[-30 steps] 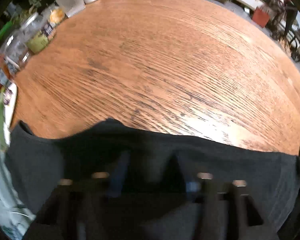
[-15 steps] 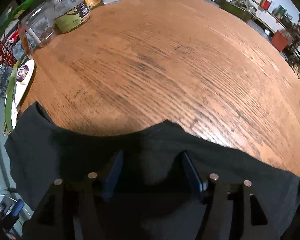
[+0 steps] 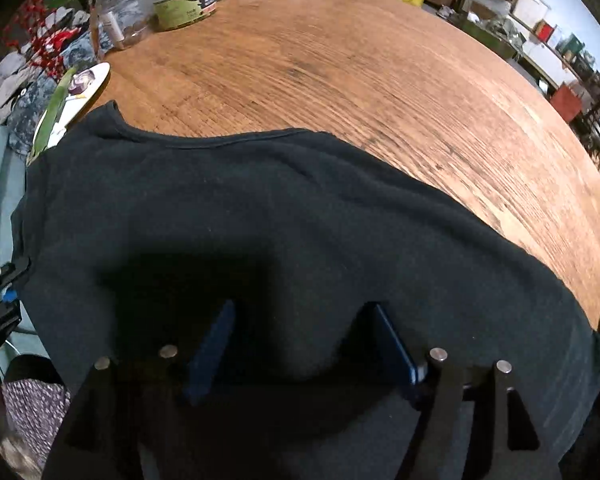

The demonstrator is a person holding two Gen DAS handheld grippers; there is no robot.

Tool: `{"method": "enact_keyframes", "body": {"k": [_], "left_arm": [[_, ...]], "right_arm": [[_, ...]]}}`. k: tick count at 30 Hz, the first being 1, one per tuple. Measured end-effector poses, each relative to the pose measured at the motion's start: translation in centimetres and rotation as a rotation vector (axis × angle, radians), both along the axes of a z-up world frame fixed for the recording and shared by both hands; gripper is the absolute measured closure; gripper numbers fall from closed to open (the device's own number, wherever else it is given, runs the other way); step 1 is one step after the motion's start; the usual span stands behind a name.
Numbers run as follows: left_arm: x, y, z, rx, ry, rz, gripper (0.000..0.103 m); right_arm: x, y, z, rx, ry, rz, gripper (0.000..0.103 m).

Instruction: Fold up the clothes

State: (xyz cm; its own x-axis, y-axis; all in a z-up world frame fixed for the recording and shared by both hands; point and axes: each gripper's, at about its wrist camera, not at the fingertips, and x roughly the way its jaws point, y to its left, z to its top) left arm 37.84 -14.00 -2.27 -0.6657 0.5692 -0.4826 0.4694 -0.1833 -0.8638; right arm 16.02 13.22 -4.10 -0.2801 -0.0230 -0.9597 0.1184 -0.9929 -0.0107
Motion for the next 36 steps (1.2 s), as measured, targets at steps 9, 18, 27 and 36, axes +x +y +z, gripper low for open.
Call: {"method": "enact_keyframes", "body": {"k": [9,18,27,36], "left_arm": [[-4.3,1.0,2.0,-0.118,0.079,-0.132,0.023],[-8.1,0.3,-0.8,-0.089,0.019,-0.058,0.072],[-9.6,-1.8,-1.1,-0.124,0.046,-0.107,0.072],[-11.4,-2.5,-0.6,-0.235,0.049,-0.266,0.033]], "right_arm": [[-0.1,-0.3,1.2,-0.014,0.025,-0.012,0.027],[3.1,4.1,0.3,-0.021,0.032,-0.009,0.025],[3.4,3.8,-0.5,-0.024,0.029,0.005,0.024],[2.6,3.1,-1.1,-0.025,0.031,0.003,0.023]]}}
